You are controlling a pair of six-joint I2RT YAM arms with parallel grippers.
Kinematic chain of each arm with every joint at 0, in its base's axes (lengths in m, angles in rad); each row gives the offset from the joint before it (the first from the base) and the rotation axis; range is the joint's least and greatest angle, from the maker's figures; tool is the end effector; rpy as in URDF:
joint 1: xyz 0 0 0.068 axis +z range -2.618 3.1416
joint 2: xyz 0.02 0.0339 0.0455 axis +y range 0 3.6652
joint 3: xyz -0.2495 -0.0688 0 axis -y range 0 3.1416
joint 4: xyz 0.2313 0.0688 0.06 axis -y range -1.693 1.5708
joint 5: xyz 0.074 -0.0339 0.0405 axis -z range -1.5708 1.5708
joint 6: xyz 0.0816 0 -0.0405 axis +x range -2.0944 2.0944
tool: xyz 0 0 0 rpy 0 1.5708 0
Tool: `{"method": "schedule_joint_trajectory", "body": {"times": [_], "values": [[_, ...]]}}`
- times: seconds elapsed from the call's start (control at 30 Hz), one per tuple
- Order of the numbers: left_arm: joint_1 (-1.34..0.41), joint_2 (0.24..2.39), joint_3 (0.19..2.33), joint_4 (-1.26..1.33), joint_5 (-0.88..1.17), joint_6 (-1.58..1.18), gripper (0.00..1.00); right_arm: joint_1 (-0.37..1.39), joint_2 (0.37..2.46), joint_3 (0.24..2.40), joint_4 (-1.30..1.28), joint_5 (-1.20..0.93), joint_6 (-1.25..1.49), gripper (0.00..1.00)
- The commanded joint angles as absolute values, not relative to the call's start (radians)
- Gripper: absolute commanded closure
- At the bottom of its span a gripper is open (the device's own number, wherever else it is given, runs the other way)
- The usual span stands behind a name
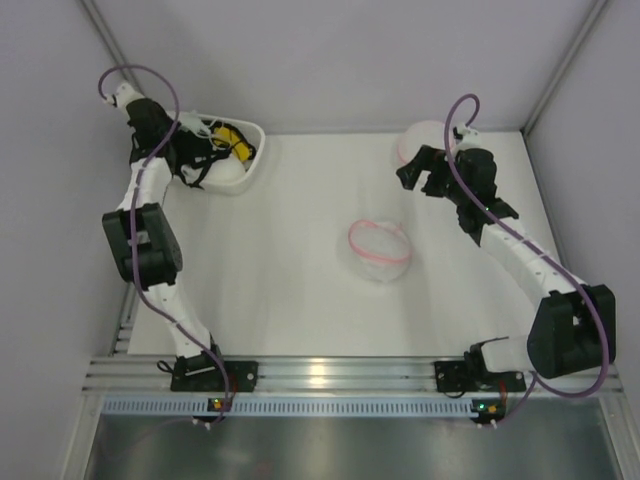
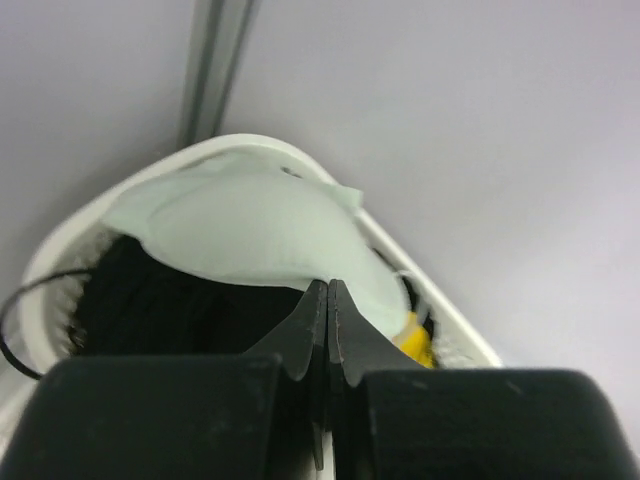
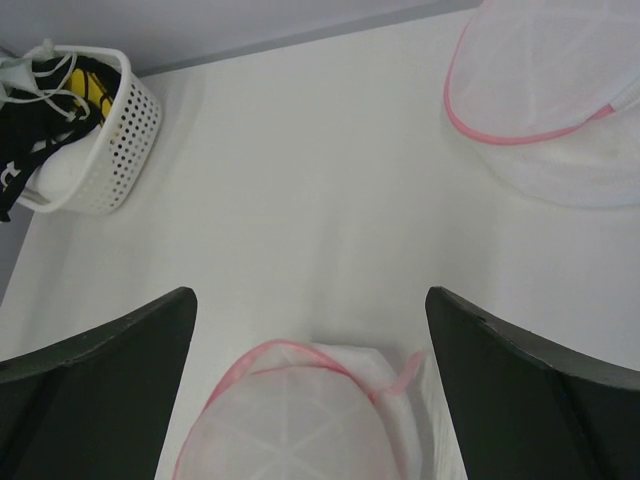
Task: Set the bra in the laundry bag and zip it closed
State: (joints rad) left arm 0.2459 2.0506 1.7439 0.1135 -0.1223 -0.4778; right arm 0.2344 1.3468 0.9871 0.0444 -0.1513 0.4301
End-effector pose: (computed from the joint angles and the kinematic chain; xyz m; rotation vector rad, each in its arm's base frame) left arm 0.5077 0.1377 0.2924 -0.7063 1.6153 -0.0606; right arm 0.3368 0.0931 0.2835 0.0826 1.9247 0.5931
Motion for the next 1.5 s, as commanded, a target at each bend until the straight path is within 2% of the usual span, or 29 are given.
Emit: {"method": "schedule_joint_trajectory", "body": {"times": [0.0,0.13,0.23,0.43,0.6,0.77,0.97,1.13,1.3,1.47], "values": [[0.206,1.884,1.600,0.286,-0.117,-0.607,1.00,0.252,1.318,0.988,0.126,-0.176,0.449,0.01],[0.161,1.728,1.405,0.342,-0.179,-0.623,1.00,0.256,1.305,0.976,0.132,-0.219,0.448,0.01],[0.086,1.631,1.362,0.330,-0.213,-0.542,1.00,0.261,1.284,0.956,0.140,-0.229,0.442,0.01],[-0.076,1.578,1.580,0.103,-0.170,-0.450,1.00,0.261,1.255,0.925,0.182,-0.301,0.443,0.01],[-0.123,1.611,1.781,-0.198,-0.085,-0.436,1.00,0.271,1.230,0.899,0.261,-0.363,0.460,0.01],[-0.153,1.556,1.758,-0.206,-0.026,-0.494,1.00,0.330,1.226,0.920,0.291,-0.399,0.425,0.01],[-0.233,1.505,1.735,-0.207,-0.143,-0.519,1.00,0.457,1.242,0.969,0.284,-0.324,0.362,0.01],[-0.268,1.471,1.714,-0.206,-0.078,-0.511,1.00,0.561,1.275,1.034,0.302,-0.249,0.305,0.00],[-0.331,1.425,1.697,-0.206,-0.052,-0.511,1.00,0.633,1.350,1.093,0.448,-0.236,0.250,0.01],[-0.383,1.391,1.712,-0.204,-0.081,-0.491,1.00,0.655,1.491,1.224,0.468,-0.284,0.276,0.01]]}}
